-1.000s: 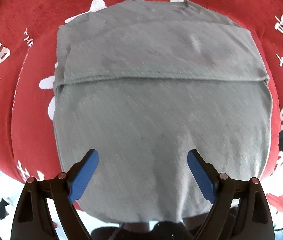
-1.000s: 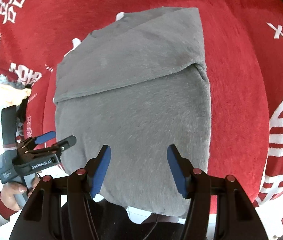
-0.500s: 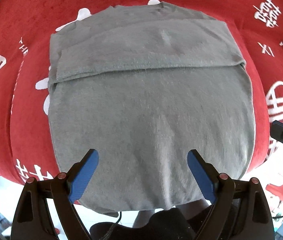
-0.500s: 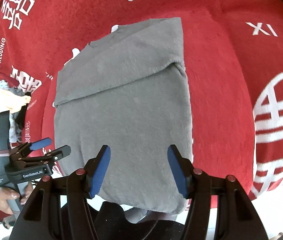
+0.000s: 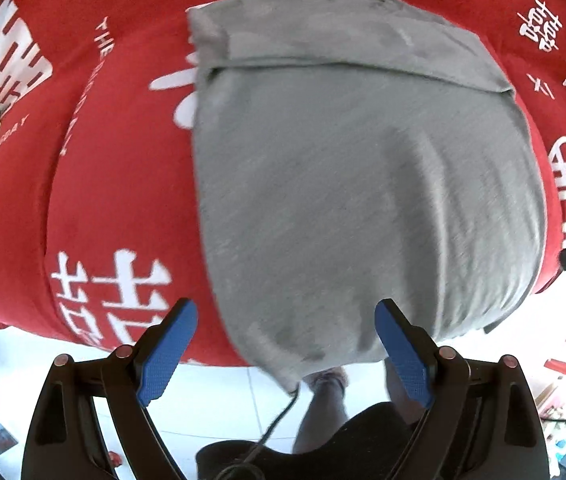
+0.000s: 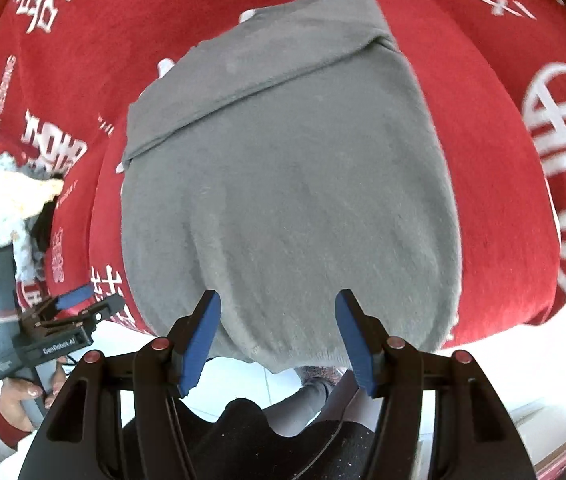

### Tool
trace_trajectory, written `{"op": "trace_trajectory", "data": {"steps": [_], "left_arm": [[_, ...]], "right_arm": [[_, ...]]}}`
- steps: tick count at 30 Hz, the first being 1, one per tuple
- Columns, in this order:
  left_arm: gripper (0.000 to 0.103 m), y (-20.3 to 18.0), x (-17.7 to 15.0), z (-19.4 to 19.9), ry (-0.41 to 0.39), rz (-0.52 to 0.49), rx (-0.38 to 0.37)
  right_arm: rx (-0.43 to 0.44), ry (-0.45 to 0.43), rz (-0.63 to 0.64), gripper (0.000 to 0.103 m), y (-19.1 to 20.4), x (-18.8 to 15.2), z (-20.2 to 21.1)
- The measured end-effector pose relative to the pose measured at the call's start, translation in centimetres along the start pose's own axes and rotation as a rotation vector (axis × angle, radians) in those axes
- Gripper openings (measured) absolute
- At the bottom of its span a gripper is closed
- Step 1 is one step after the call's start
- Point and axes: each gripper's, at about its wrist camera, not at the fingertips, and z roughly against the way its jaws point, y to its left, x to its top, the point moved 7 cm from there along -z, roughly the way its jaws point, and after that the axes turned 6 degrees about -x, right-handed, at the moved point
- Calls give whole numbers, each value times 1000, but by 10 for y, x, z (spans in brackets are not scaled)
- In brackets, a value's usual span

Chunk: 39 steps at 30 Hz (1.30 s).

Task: Fold small clothes
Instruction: 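Grasp the sweater hem with both tools and lift it toward the collar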

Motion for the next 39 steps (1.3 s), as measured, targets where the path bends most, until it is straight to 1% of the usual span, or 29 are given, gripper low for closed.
{"op": "trace_trajectory", "data": {"steps": [3, 5, 8, 12, 14, 18, 20, 22, 25, 28, 34, 39], "left_arm": [[91, 12, -11, -6, 8, 10, -15], [91, 15, -11, -10, 9, 17, -28], [91, 15, -15, -14, 5, 25, -47], [91, 11, -16, -22, 2, 67, -87], [91, 9, -16, -27, 3, 85, -92], [91, 0, -18, -39, 5, 114, -124], [91, -1, -20, -44, 7, 132, -158], [91, -1, -23, -50, 18, 149, -183], [91, 4, -26, -53, 24, 158, -196], [91, 14, -30, -54, 15, 163, -209], [91, 34, -47, -69, 21, 161, -250], [91, 50, -67, -78, 22, 197, -261]], "right_arm": [[-22, -15, -26, 63, -13, -7, 4], [-41, -8, -47, 64, -27, -12, 4], [-42, 10, -79, 64, -46, -16, 5], [-21, 37, -117, 64, -72, -15, 0], [-14, 55, -128, 64, -86, -14, -5], [25, 74, -117, 64, -104, -16, -14], [33, 99, -96, 64, -110, -19, -23], [21, 120, -73, 64, -115, -23, -31], [6, 131, -60, 64, -122, -29, -37], [24, 142, -45, 64, -127, -39, -42], [72, 243, -21, 64, -139, -68, -79], [118, 238, 4, 64, -136, -71, -95]]}}
